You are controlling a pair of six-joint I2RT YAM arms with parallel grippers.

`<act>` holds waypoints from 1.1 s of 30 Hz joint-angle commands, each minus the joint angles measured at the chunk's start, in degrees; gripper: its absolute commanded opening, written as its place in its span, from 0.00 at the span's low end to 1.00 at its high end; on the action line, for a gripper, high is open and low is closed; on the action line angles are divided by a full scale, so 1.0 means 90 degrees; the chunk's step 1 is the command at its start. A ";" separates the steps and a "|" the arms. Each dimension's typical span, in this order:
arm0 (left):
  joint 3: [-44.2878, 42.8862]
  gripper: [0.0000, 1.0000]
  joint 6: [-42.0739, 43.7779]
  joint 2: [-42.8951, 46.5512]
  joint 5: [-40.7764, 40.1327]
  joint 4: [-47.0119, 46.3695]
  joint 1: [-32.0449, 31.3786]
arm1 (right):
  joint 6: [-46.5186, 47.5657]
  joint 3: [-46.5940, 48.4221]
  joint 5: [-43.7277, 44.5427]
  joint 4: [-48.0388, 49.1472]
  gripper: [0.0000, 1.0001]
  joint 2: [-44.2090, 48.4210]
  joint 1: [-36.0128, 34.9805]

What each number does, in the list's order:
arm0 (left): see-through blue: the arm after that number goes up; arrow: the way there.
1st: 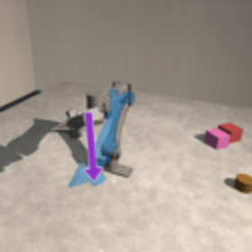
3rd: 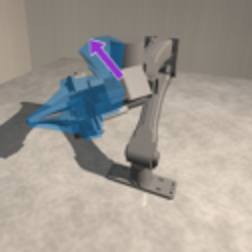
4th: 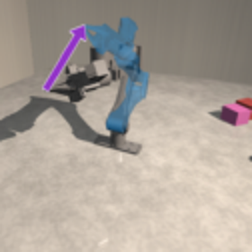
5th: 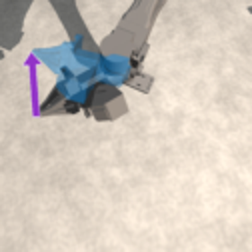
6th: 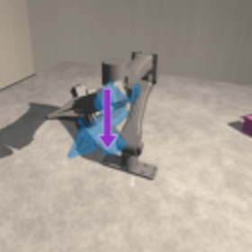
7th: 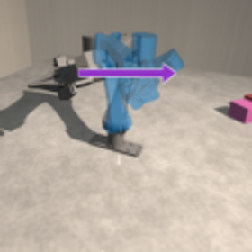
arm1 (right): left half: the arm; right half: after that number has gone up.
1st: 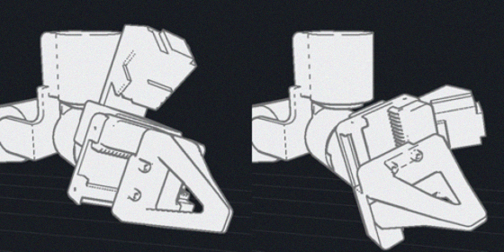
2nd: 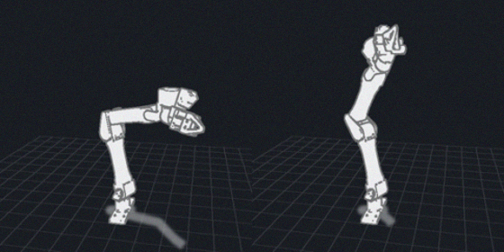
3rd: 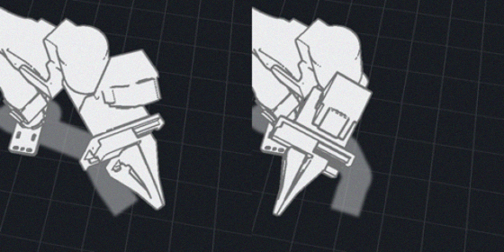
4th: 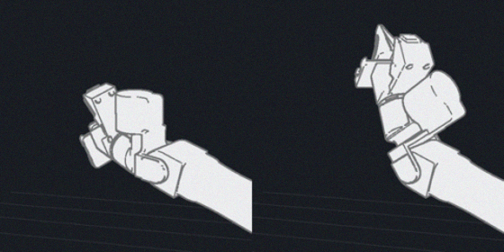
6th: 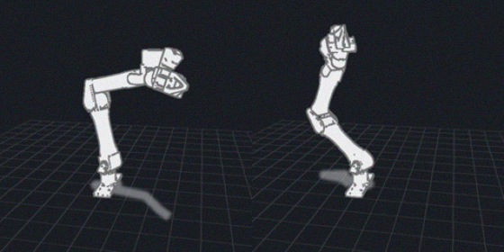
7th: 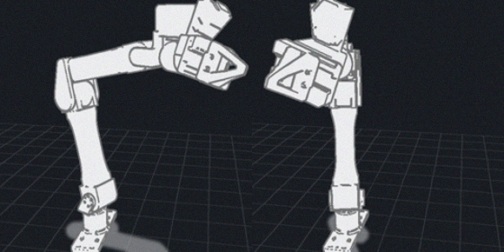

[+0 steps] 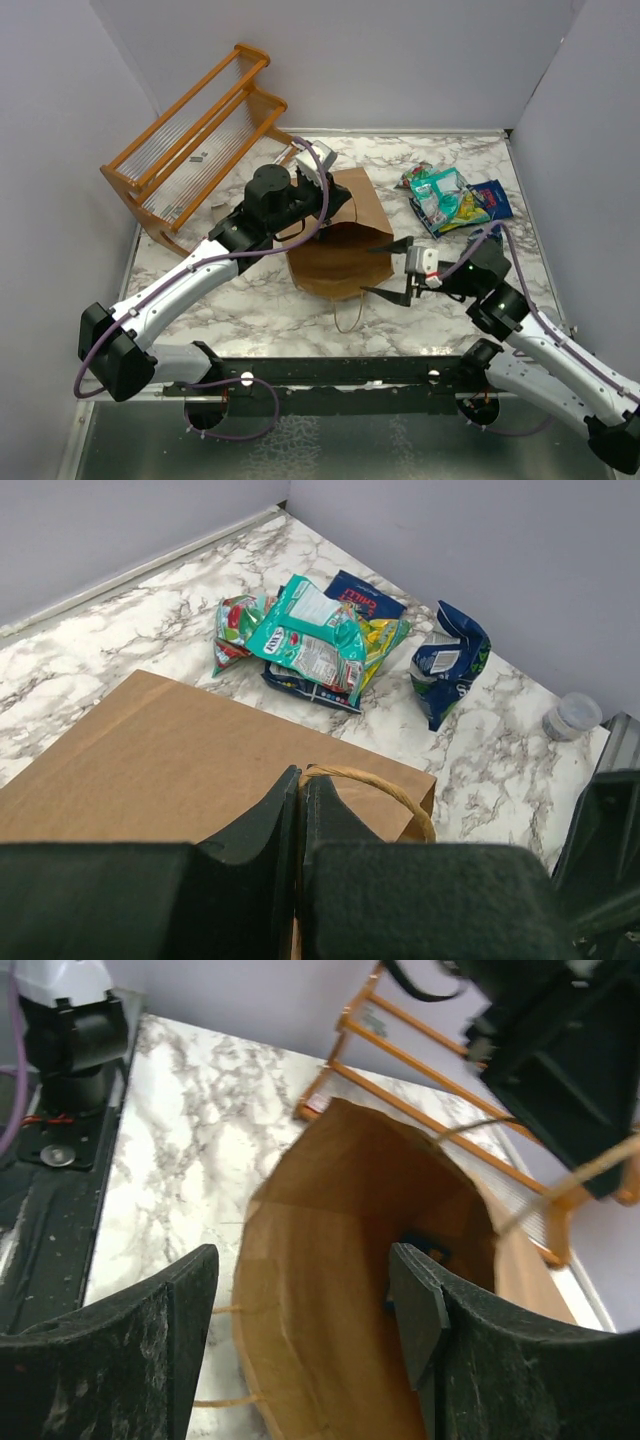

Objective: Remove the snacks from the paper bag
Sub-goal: Take out the snack from the paper bag.

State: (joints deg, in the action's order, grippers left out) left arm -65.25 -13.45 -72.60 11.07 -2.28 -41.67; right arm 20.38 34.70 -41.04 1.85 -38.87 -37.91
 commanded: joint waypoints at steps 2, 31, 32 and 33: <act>0.0151 0.00 -0.0016 0.0187 0.0026 -0.0220 0.0094 | 0.0887 0.0010 0.1007 0.0273 0.68 -0.0809 -0.0998; 0.0809 0.00 -0.0954 0.0636 0.2142 -0.1258 0.0994 | 0.2453 0.0907 0.6619 0.4248 0.69 -0.6499 -0.1989; 0.0841 0.00 -0.0994 0.0651 0.2215 -0.1344 0.0997 | 0.2507 0.1054 0.6696 0.4236 0.68 -0.6675 -0.1989; 0.0861 0.00 -0.1025 0.0667 0.2276 -0.1397 0.0996 | 0.2519 0.1171 0.6717 0.4218 0.67 -0.6805 -0.1989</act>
State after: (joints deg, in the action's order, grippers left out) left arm -58.76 -20.34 -67.94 25.19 -9.52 -32.69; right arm 39.77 40.21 11.79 35.07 -95.02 -55.44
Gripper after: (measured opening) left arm 0.028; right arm 0.691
